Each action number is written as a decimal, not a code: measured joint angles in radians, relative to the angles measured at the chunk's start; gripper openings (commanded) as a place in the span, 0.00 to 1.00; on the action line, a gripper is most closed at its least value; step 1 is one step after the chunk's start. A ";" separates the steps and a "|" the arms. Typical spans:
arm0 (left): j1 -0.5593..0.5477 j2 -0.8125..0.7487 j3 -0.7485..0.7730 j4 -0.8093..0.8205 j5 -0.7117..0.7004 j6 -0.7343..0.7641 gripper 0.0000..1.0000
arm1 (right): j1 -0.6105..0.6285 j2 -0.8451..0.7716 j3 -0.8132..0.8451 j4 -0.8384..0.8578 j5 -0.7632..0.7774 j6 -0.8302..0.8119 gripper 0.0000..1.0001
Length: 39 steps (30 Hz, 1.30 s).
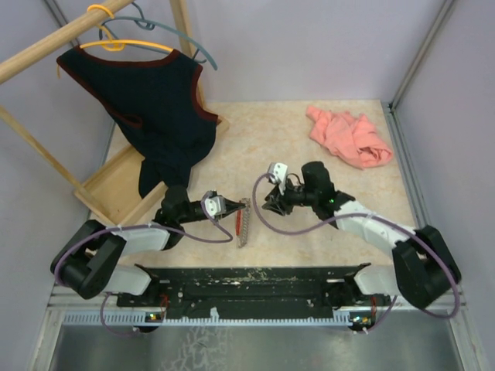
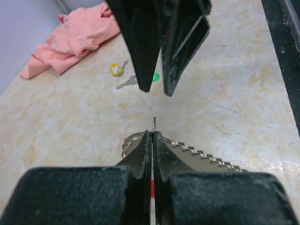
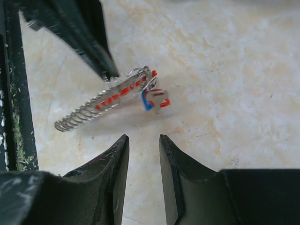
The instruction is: Put the keys on the keyring
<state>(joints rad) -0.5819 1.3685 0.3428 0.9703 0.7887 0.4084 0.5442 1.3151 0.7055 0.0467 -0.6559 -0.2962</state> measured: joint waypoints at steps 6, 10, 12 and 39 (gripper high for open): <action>0.000 0.000 0.000 0.003 0.001 -0.014 0.00 | 0.045 -0.188 -0.204 0.255 -0.048 -0.116 0.35; 0.000 0.002 0.000 0.003 0.002 -0.021 0.00 | 0.064 -0.161 -0.219 0.372 -0.077 -0.172 0.33; 0.000 0.003 0.000 0.003 0.003 -0.024 0.00 | 0.076 -0.134 -0.216 0.405 -0.082 -0.198 0.31; 0.000 0.017 0.000 0.043 0.023 -0.065 0.00 | 0.095 0.057 -0.148 0.455 -0.131 -0.284 0.00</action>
<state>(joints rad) -0.5819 1.3857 0.3428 1.0134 0.8120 0.3435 0.6395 1.3724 0.5575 0.5022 -0.7868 -0.5804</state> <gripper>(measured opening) 0.006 0.096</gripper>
